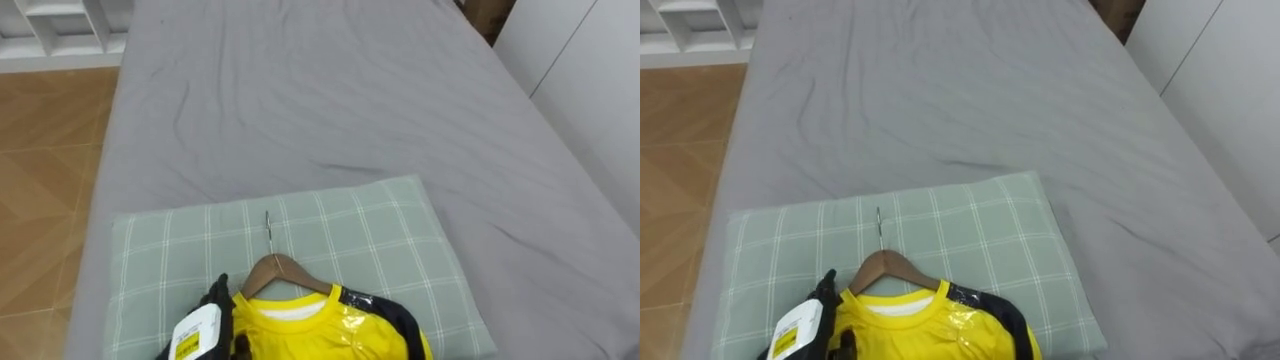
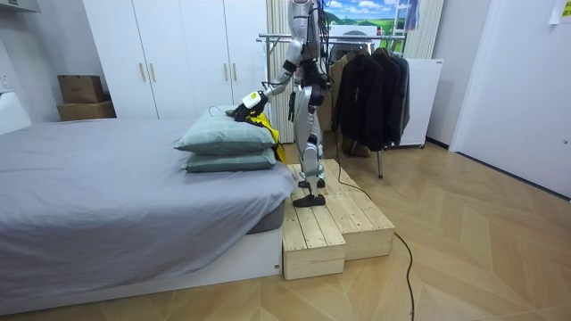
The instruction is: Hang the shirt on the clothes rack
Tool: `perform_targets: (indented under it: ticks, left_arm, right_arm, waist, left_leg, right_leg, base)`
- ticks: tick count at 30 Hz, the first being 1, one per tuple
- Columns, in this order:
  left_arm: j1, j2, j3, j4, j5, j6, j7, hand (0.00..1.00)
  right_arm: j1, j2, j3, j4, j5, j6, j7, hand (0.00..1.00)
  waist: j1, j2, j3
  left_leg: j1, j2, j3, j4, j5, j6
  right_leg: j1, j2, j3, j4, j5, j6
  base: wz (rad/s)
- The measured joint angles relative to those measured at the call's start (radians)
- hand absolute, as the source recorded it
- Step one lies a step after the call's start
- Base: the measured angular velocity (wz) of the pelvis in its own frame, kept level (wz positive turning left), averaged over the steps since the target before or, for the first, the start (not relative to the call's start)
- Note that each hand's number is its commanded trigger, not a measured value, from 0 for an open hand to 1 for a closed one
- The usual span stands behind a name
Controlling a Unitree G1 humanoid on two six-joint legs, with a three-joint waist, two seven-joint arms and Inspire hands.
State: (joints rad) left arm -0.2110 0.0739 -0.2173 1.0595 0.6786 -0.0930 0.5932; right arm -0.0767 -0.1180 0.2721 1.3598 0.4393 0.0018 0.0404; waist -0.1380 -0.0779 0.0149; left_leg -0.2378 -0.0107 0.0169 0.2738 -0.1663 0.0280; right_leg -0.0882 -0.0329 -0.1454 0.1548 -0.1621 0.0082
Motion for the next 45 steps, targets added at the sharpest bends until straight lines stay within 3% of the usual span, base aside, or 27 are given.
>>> perform_targets:
  ticks: [12, 32, 45]
  left_arm:
    - [-0.034, 0.011, 0.016, 0.024, 0.000, 0.023, 0.014, 1.00]
    - [-0.034, 0.008, 0.016, 0.037, -0.020, 0.021, 0.013, 1.00]
    - [-0.034, 0.002, 0.016, 0.037, -0.019, 0.021, 0.020, 1.00]
  right_arm:
    - [-0.001, 0.000, 0.000, 0.000, -0.007, 0.000, -0.010, 0.00]
    - [-0.005, 0.000, -0.011, 0.000, -0.016, 0.001, -0.014, 0.00]
    - [-0.005, -0.002, -0.022, 0.000, -0.016, 0.007, -0.015, 0.00]
  waist:
    - [-0.001, 0.001, 0.0000]
    - [-0.003, 0.008, 0.0045]
    - [-0.005, 0.020, 0.0006]
  left_leg:
    - [0.004, 0.000, -0.001, -0.002, 0.000, 0.000]
    - [0.005, 0.000, -0.001, -0.006, 0.000, 0.000]
    - [0.008, -0.002, -0.005, -0.006, 0.000, 0.000]
  right_leg:
    - [0.001, -0.001, 0.000, -0.001, 0.000, 0.000]
    - [0.002, -0.001, -0.004, -0.002, 0.000, 0.000]
    - [0.004, -0.001, -0.003, -0.002, 0.000, 0.000]
  base:
    - [0.00]
    - [0.00]
    - [0.00]
